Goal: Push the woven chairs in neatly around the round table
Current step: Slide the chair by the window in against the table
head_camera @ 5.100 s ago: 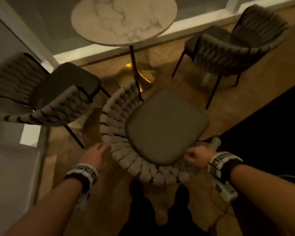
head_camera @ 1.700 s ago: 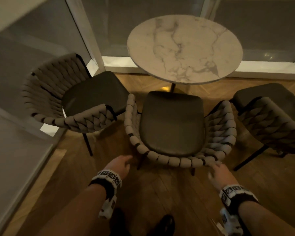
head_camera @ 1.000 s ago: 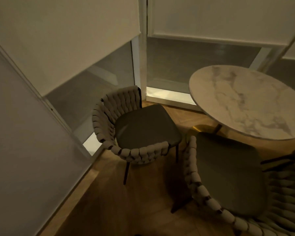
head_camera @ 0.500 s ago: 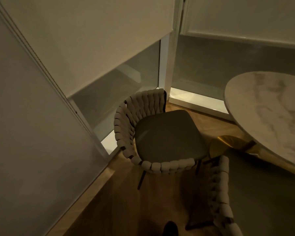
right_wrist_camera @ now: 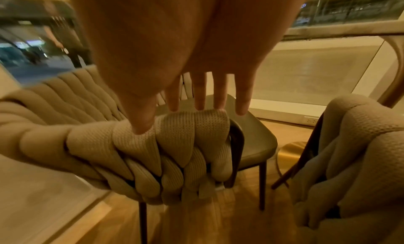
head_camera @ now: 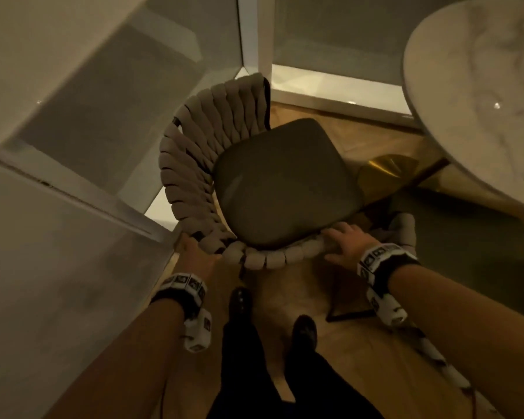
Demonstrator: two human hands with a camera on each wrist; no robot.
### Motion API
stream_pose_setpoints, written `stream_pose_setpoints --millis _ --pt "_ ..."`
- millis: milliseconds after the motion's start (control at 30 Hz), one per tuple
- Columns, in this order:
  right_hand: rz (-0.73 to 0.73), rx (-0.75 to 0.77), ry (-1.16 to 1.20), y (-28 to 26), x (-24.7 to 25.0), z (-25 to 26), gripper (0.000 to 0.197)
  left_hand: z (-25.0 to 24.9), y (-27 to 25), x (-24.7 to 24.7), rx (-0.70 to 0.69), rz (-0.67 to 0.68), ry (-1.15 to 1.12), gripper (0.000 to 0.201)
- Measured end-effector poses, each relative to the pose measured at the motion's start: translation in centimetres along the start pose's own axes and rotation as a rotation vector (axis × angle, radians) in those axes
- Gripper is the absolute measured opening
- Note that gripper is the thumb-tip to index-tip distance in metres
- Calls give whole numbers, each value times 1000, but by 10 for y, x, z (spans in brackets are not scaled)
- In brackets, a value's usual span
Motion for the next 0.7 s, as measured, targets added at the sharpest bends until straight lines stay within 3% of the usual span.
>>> stream_pose_setpoints --millis 200,300,433,600,700 --pt "62 -81 -6 29 -15 9 58 5 35 -6 83 79 -4 96" --pt "54 -112 -2 36 -10 2 59 -12 42 -3 55 80 -13 103" --pt "89 -152 16 47 3 -7 59 -39 68 -12 -62 202 -41 105" --pt "112 -182 67 69 24 -2 57 -82 127 7 -138 182 47 102" --pt "63 -221 107 84 43 -3 57 -109 173 15 -117 230 38 118"
Point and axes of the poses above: each hand's wrist, its own y-axis towards the middle knuckle, its own x-axis out of the back of the hand, z = x × y, the point moved 10 cm from there along y, towards the middle knuckle, and after that the axes turned 12 degrees about -y, right-handed, at the moved point
